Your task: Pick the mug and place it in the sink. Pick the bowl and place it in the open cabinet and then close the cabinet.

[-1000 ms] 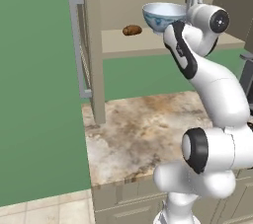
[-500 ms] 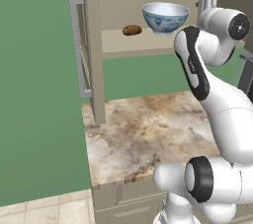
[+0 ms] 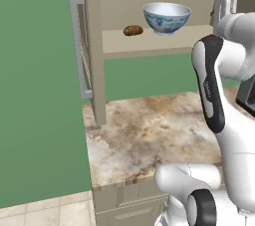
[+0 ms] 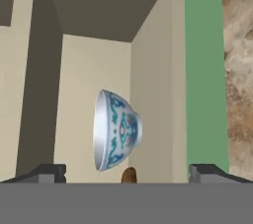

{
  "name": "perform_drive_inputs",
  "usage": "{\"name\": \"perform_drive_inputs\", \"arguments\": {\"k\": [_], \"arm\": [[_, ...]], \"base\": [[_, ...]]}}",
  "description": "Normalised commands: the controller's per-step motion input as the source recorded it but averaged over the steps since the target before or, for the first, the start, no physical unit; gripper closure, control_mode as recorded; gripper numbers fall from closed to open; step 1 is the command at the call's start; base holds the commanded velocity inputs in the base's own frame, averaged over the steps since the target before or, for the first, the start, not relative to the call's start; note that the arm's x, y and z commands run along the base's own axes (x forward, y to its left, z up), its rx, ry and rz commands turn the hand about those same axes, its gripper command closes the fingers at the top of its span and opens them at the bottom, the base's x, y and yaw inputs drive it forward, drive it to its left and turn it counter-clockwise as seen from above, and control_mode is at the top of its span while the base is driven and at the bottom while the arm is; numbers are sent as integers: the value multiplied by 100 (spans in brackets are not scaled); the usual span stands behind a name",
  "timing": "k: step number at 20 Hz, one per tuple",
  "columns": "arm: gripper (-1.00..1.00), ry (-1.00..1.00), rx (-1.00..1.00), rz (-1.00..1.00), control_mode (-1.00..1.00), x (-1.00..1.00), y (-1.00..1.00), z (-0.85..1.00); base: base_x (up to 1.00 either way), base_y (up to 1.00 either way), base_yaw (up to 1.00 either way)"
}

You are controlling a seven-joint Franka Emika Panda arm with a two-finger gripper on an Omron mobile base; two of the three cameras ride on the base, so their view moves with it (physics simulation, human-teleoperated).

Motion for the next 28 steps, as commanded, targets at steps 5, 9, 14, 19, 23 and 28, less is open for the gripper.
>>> {"name": "perform_drive_inputs", "arguments": {"k": [5,9,14,19,23,28], "arm": [[-100,0,0,0,-100,-93,0,-5],[-100,-3,0,0,-100,-90,0,0],[-100,-3,0,0,-100,-91,0,0],[-100,0,0,0,-100,-82,0,0],[-100,-2,0,0,-100,-69,1,0],[-100,-7,0,-2,-100,-73,2,0]], "base": [[0,0,0],[0,0,0],[0,0,0],[0,0,0],[0,0,0],[0,0,0]]}}
